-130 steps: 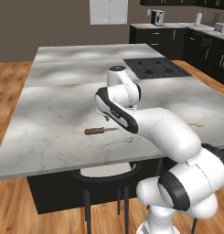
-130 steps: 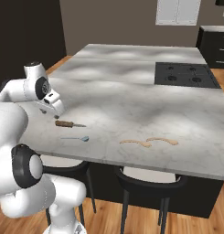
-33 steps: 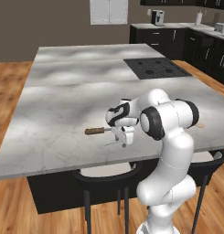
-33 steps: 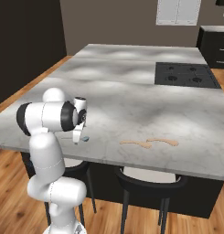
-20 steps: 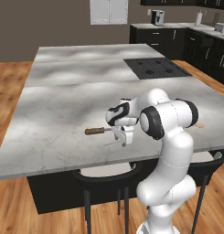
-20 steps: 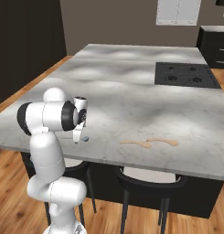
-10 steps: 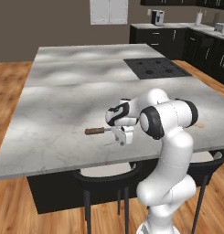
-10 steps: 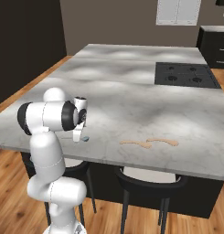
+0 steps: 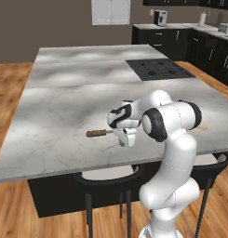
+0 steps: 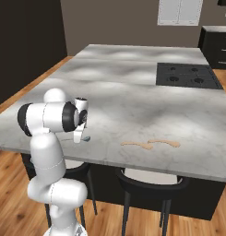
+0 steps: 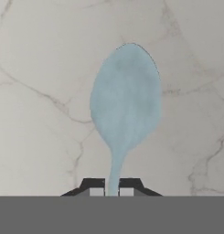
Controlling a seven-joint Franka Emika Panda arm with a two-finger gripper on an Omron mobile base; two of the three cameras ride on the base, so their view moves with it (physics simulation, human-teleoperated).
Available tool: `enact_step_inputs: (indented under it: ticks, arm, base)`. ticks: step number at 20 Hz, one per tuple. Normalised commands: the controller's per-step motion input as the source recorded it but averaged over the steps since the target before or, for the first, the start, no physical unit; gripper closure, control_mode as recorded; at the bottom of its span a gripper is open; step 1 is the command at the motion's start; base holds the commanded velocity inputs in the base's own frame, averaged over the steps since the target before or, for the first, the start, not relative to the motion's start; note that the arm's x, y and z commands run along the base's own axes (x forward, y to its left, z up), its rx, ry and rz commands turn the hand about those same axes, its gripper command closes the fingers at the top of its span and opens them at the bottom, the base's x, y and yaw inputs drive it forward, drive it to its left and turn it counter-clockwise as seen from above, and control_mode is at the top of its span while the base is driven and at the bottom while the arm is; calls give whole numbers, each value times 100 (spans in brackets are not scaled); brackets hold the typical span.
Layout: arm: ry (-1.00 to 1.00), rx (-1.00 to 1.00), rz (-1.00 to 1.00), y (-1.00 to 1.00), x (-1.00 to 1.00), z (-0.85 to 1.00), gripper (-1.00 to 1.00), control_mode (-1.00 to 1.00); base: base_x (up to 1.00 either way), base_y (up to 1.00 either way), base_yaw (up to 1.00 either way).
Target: Pick up the metallic utensils from the counter and place them in the open drawer. Make sure not to pick up any wooden utensils.
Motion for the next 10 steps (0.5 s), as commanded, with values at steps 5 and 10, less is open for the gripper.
enact_step_inputs:
  ticks: [5, 10]
  arm:
    - [0, 0, 0, 0, -1, 0, 100, -100]
    - [-1, 0, 0, -15, -3, 5, 100, -100]
  base:
    - [0, 0, 0]
    - [0, 0, 0]
